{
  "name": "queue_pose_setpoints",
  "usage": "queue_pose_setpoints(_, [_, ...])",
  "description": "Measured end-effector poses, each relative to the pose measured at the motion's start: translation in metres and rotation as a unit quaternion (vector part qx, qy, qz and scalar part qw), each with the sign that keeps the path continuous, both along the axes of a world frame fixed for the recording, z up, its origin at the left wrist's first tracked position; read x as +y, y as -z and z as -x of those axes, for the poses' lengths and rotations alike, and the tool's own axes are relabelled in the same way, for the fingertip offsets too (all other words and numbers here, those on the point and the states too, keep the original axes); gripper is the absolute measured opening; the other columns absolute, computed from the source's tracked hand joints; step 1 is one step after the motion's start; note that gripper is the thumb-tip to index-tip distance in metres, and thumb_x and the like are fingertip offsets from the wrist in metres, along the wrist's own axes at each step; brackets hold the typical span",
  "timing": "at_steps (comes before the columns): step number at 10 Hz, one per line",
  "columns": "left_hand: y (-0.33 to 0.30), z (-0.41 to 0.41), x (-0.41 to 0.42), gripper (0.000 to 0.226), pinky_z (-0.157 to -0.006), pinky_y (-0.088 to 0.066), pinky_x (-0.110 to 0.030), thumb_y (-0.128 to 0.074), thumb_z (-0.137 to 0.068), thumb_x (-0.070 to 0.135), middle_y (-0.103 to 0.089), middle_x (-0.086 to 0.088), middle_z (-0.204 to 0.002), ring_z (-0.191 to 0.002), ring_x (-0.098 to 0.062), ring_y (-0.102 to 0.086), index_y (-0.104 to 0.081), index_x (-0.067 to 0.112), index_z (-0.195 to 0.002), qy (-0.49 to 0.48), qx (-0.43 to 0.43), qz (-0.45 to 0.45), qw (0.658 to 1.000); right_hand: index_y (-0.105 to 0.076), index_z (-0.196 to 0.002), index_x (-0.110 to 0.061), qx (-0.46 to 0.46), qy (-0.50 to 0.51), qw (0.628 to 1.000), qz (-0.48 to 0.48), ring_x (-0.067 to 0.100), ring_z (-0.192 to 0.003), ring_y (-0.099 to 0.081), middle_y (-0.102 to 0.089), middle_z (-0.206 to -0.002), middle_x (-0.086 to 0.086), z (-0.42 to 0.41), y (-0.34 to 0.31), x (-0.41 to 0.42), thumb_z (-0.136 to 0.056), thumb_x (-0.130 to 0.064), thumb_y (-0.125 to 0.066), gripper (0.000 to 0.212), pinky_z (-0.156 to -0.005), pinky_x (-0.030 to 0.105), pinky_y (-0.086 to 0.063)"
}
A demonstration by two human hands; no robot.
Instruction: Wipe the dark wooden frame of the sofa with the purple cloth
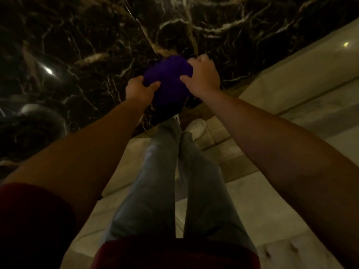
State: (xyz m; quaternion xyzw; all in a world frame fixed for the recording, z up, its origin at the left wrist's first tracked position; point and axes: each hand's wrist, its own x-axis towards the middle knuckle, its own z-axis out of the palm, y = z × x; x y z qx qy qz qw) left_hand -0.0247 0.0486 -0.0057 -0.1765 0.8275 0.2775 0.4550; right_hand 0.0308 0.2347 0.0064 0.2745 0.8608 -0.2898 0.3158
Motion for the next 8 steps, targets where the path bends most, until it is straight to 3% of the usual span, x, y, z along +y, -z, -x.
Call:
queue_pose_setpoints(2, [0.016, 0.005, 0.011, 0.052, -0.093, -0.051, -0.045, -0.066, -0.096, 0.047, -0.064, -0.014, -0.131, -0.117, -0.034, -0.062, -0.059, 0.011, -0.132, 0.105, -0.013, 0.084, 0.991, -0.048, -0.143, -0.028, -0.089, -0.047, 0.993, -0.056, 0.033, -0.134, -0.043, -0.04, -0.148, 0.01, 0.034, 0.012, -0.006, -0.093, -0.027, -0.067, 0.053, -0.11, 0.047, -0.039])
queue_pose_setpoints(4, [0.011, 0.025, 0.018, 0.049, -0.076, -0.05, -0.042, -0.069, -0.095, 0.046, -0.064, -0.014, -0.122, -0.098, -0.03, -0.062, -0.061, 0.01, -0.126, 0.133, -0.065, 0.121, 0.982, -0.049, -0.133, -0.033, -0.106, -0.085, 0.99, -0.035, 0.033, -0.13, -0.046, -0.043, -0.143, 0.009, 0.048, 0.013, 0.007, -0.09, -0.029, -0.075, 0.05, -0.106, 0.048, -0.039])
queue_pose_setpoints(5, [0.003, 0.018, 0.022, 0.055, -0.091, -0.053, -0.049, -0.07, -0.094, 0.046, -0.057, -0.016, -0.134, -0.116, -0.035, -0.059, -0.053, 0.011, -0.134, 0.086, -0.052, 0.154, 0.983, -0.05, -0.122, -0.032, -0.104, -0.1, 0.989, -0.018, 0.031, -0.125, -0.05, -0.048, -0.136, 0.007, 0.05, 0.012, 0.009, -0.086, -0.034, -0.078, 0.046, -0.102, 0.048, -0.04])
queue_pose_setpoints(6, [-0.018, 0.002, 0.035, 0.074, -0.107, -0.044, -0.061, -0.071, -0.092, 0.043, -0.033, -0.015, -0.155, -0.139, -0.042, -0.041, -0.032, 0.02, -0.15, 0.021, -0.05, 0.188, 0.981, -0.045, -0.11, -0.034, -0.122, -0.113, 0.986, 0.027, 0.031, -0.121, -0.053, -0.049, -0.132, 0.005, 0.047, 0.0, 0.022, -0.081, -0.044, -0.082, 0.048, -0.101, 0.05, -0.045])
queue_pose_setpoints(7, [-0.048, 0.002, 0.053, 0.084, -0.11, -0.038, -0.065, -0.072, -0.091, 0.044, -0.021, -0.014, -0.162, -0.145, -0.043, -0.03, -0.022, 0.025, -0.156, -0.005, -0.034, 0.206, 0.978, -0.047, -0.135, -0.029, -0.164, -0.083, 0.975, 0.128, 0.032, -0.13, -0.05, -0.045, -0.145, 0.007, 0.058, -0.026, 0.046, -0.077, -0.052, -0.086, 0.073, -0.106, 0.049, -0.049])
queue_pose_setpoints(8, [-0.09, 0.003, 0.068, 0.087, -0.113, -0.033, -0.063, -0.073, -0.09, 0.047, -0.016, -0.013, -0.166, -0.147, -0.043, -0.027, -0.021, 0.027, -0.158, 0.027, 0.039, 0.204, 0.978, -0.031, -0.158, -0.024, -0.183, -0.075, 0.97, 0.142, 0.035, -0.143, -0.042, -0.035, -0.161, 0.01, 0.052, -0.047, 0.071, -0.076, -0.058, -0.083, 0.103, -0.115, 0.047, -0.043])
